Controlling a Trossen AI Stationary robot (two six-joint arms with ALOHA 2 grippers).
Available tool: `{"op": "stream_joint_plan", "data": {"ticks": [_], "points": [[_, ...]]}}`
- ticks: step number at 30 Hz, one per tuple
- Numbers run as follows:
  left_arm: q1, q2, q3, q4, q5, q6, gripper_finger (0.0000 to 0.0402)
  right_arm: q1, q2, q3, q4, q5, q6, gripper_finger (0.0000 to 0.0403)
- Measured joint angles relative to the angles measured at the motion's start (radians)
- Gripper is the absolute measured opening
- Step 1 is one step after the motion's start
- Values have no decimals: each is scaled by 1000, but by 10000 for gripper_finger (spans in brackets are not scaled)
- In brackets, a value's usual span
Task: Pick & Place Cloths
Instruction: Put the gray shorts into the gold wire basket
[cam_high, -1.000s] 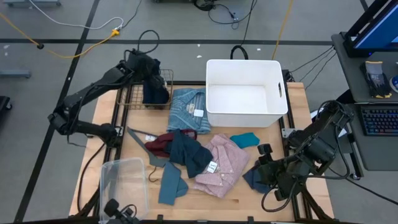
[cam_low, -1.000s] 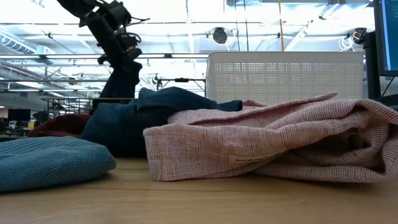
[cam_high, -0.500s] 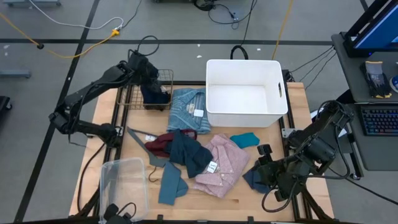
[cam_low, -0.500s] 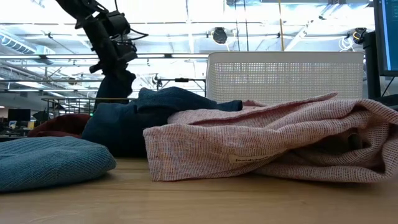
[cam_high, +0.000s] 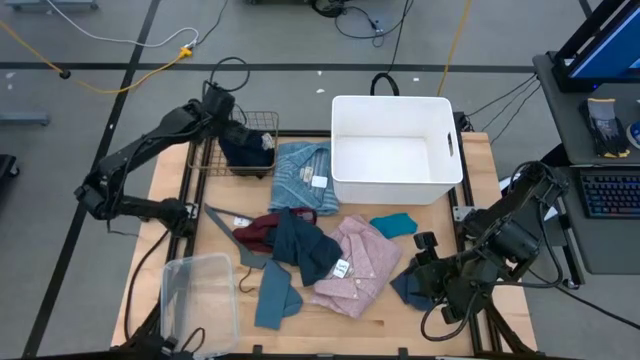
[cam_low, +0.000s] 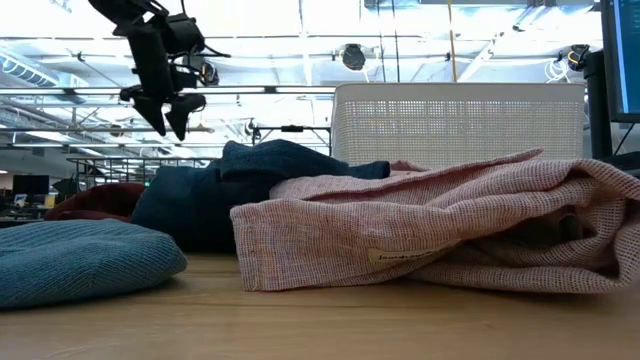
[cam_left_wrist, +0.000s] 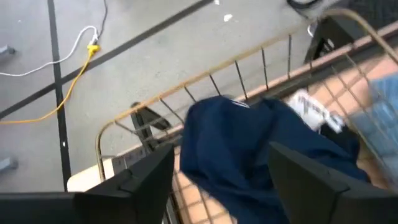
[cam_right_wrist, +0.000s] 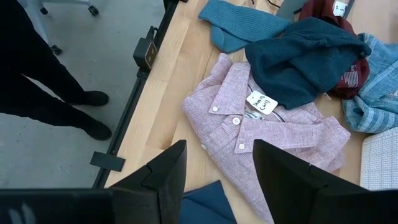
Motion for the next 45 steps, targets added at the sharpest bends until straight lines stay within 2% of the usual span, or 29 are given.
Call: {"op": "stream_joint_plan", "data": {"ticks": [4, 7, 12, 16, 19, 21, 26, 32, 38, 45], "points": [[-12, -22, 0, -27, 3, 12, 279, 0, 0, 0, 1, 0, 0, 174], [-33, -62, 0, -31, 35, -40, 280, 0, 0, 0, 1, 0, 0, 174], [-98, -158, 0, -26, 312, -178, 280, 0, 0, 0, 1, 0, -3, 175], [-197, -244, 0, 3, 531, -306, 280, 0, 0, 0, 0, 0, -9, 172], [-313, -296, 0, 32, 594, -341, 279, 0, 0, 0, -1, 0, -10, 172], [-406, -318, 0, 39, 572, -353, 274, 0, 0, 0, -1, 0, -10, 173], [-652, -329, 0, 53, 417, -359, 255, 0, 0, 0, 0, 0, 0, 171], [-887, -255, 0, 159, 258, -353, 244, 0, 0, 0, 2, 0, 0, 171], [-1021, -144, 0, 248, 142, -283, 243, 0, 0, 0, 78, -2, 1, 170], [-1091, -4, 0, 278, 124, -210, 243, 0, 0, 0, 158, -2, -1, 169]]}}
